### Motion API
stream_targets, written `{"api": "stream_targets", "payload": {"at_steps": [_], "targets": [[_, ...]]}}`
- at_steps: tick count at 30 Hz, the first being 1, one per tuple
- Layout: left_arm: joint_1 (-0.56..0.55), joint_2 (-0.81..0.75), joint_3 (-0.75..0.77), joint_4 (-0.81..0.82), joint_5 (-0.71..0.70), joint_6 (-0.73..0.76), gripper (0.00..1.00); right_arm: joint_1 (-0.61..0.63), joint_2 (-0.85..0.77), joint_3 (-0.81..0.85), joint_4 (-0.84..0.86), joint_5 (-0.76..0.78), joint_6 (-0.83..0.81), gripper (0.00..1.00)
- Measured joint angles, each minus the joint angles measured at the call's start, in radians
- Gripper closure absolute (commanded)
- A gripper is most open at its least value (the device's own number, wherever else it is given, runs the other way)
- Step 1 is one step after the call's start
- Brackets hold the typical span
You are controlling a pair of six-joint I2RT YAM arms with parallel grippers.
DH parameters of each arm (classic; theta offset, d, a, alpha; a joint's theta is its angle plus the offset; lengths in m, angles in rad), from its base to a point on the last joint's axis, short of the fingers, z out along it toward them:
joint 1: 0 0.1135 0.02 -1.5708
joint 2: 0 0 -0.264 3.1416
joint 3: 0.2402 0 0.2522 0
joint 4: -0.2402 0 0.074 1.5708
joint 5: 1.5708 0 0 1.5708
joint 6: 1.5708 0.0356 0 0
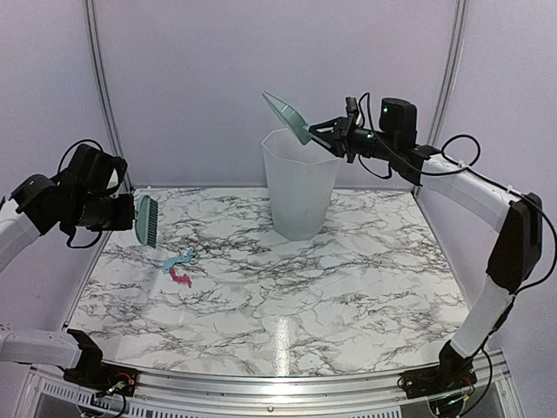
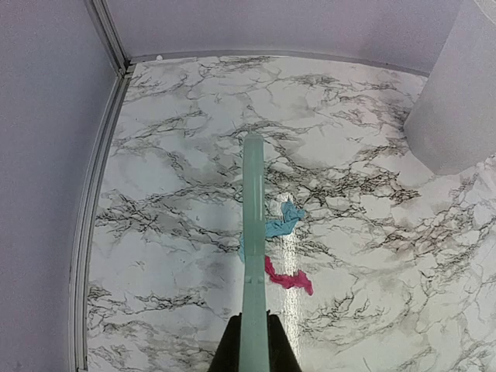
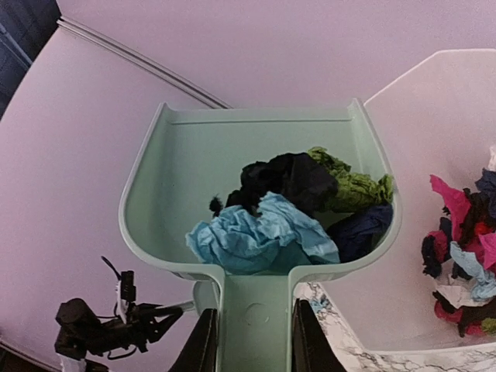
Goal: Sweep away the paper scraps from the table
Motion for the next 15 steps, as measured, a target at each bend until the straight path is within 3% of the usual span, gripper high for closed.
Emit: {"api": "stream_targets", "payload": {"at_steps": [8, 15], "targets": [[0.000, 0.002, 0.000, 0.000, 0.000, -0.001, 1.00, -0.037, 0.001, -0.033, 0.204, -0.098, 0.278, 1.00], [0.000, 0.010, 0.001, 0.006, 0.000, -0.001, 1.00, -0.050, 0.003, -0.161, 0.426, -0.115, 0.574, 1.00]]}}
